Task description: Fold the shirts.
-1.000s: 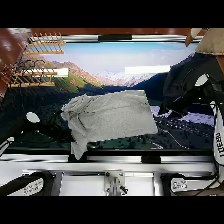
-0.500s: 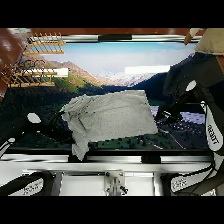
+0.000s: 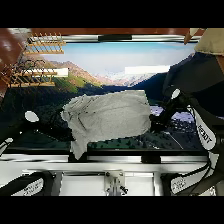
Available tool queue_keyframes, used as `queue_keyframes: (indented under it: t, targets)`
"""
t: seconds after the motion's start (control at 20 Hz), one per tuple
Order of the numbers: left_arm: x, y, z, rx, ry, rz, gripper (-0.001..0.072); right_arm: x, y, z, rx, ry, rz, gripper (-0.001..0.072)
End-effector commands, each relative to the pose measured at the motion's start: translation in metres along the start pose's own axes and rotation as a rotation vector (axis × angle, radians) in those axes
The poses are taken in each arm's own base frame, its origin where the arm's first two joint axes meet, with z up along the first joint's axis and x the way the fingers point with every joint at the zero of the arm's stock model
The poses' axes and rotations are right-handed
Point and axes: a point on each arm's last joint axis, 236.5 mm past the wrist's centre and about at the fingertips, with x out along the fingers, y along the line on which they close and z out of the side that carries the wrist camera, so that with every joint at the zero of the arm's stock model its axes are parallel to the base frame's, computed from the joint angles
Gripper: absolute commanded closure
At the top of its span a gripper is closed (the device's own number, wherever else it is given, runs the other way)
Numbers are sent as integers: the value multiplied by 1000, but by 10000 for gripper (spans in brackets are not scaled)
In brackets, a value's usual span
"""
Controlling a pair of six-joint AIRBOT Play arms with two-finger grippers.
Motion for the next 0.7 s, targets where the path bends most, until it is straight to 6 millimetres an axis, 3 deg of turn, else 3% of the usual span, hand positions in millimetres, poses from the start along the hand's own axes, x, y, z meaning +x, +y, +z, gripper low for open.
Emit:
queue_keyframes:
  t: [0.0, 0.15, 0.3, 0.4, 0.5, 0.55, 0.65]
  targets:
    - [-17, -3, 15, 53, -51, 32, 665, -7, 14, 34, -9, -198, -34, 644]
    - [-60, -8, 39, 171, -121, 131, 665, -66, 40, 47, -116, -431, -40, 645]
    - [-141, -35, 73, 318, -288, 247, 666, -154, 78, 28, -310, -676, -61, 646]
    - [-218, -77, 92, 425, -492, 297, 665, -226, 117, -5, -479, -883, -61, 647]
    - [-312, -138, 91, 564, -757, 328, 665, -305, 151, -51, -586, -1129, -85, 647]
    - [-361, -170, 81, 624, -902, 341, 665, -345, 167, -79, -625, -1268, -92, 647]
    - [-460, -238, 35, 744, -1219, 342, 665, -425, 199, -152, -701, -1577, -82, 647]
